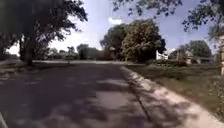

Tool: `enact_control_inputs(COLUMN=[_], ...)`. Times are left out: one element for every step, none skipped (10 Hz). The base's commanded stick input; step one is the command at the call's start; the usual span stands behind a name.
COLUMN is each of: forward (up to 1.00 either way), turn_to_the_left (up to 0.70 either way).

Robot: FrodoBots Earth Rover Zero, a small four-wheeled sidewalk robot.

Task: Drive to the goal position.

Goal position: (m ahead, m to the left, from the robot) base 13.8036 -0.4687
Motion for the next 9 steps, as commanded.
enact_control_inputs(forward=[0.70, 0.70, 0.70, 0.70, 0.70, 0.70, 0.70, 0.70, 0.70], turn_to_the_left=[0.00, 0.00, 0.00, 0.00, 0.00, 0.00, 0.00, 0.00, 0.00])
